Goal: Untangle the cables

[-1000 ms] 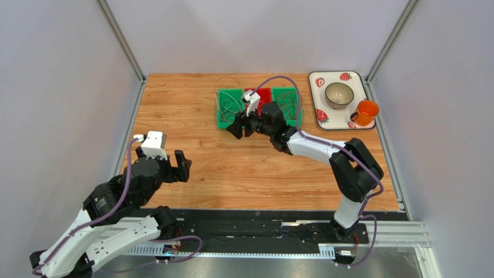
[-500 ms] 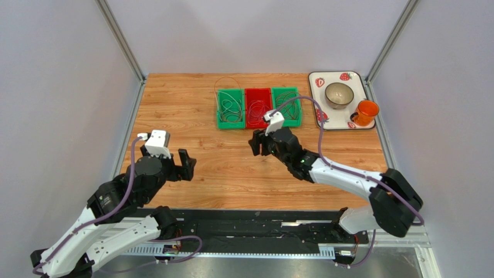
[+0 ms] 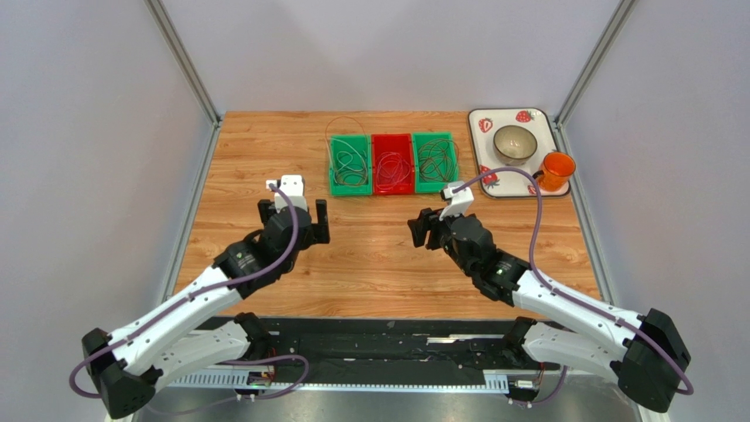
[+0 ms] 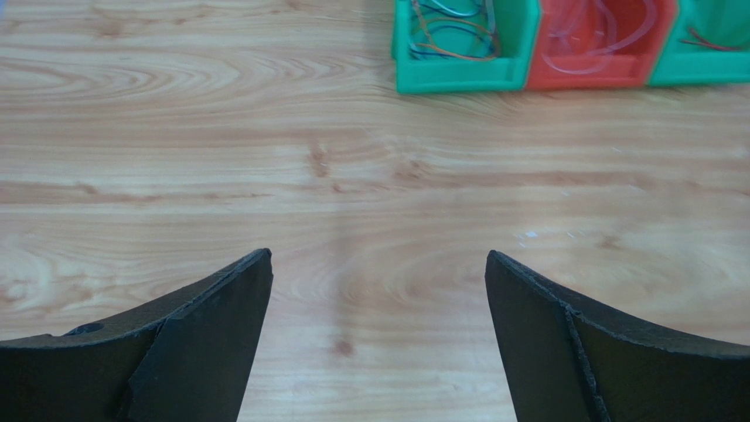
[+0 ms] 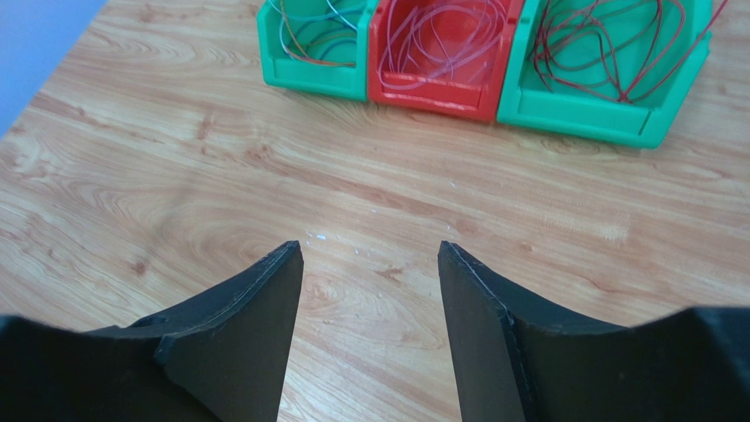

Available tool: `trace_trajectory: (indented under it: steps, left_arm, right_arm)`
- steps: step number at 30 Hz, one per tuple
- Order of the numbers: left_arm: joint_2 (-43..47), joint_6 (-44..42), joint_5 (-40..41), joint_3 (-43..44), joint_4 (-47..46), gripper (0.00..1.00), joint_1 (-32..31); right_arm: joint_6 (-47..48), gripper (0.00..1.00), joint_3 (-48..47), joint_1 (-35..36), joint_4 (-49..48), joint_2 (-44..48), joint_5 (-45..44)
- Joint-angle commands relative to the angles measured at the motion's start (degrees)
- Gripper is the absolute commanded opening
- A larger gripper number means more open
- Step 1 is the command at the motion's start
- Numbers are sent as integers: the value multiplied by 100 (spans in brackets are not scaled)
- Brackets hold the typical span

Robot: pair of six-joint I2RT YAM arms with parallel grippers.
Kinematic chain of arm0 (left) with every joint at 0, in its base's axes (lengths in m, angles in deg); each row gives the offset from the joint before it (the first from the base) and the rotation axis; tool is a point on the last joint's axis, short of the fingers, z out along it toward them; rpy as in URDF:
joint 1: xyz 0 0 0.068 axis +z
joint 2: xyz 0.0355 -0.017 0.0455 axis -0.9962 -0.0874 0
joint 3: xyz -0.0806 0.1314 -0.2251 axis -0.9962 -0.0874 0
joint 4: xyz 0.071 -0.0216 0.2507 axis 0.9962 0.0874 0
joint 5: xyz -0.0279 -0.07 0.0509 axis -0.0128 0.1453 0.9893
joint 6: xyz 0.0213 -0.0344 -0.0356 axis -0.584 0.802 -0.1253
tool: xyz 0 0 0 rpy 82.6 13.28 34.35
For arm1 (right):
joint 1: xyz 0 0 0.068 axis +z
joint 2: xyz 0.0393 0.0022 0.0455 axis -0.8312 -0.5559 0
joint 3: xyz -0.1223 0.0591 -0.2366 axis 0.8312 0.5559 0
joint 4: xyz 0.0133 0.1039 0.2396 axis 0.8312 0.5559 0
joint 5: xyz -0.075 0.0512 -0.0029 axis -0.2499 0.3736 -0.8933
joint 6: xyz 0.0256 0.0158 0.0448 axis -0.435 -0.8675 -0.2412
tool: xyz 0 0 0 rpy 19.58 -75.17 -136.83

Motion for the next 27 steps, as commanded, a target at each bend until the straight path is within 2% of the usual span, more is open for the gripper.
trace_trajectory:
  steps: [1, 4, 8, 11, 13, 16, 19, 21, 25, 27]
  left_arm:
    - [-548, -392, 581, 103, -883, 99, 609]
    - [-1031, -322, 1204, -108, -1112, 99, 900]
    - [-1497, -1278, 1477, -644, -2637, 99, 1015]
    - [-1743, -1937, 1390, -987, -3230, 99, 1348]
    - [-1815, -1710, 1451, -751, -3221, 99, 1681]
    - [-1859, -2483, 1040, -1101, -4448, 99, 2148]
    - [-1973, -2361, 845, -1093, -4600, 99, 2640]
    - [-2087, -2422, 617, -1286, -5040, 99, 2851]
    - [-2386, -2554, 739, -1593, -5524, 99, 3010]
    - [-2439, -2816, 810, -1927, -6172, 99, 3019]
  right_arm:
    - [-316, 59, 159, 22, -16, 0, -247]
    - [-387, 58, 326, 49, -148, 201, -308]
    - [-448, 63, 572, 110, -288, 501, -510]
    - [-466, 64, 678, 110, -367, 641, -529]
    - [-466, 65, 713, 110, -385, 685, -528]
    - [-448, 66, 774, 110, -429, 773, -502]
    - [-448, 68, 853, 102, -473, 879, -502]
    - [-457, 68, 923, 110, -526, 932, -493]
    - [-527, 67, 959, 110, -482, 1037, -643]
    - [-527, 68, 968, 102, -491, 1046, -625]
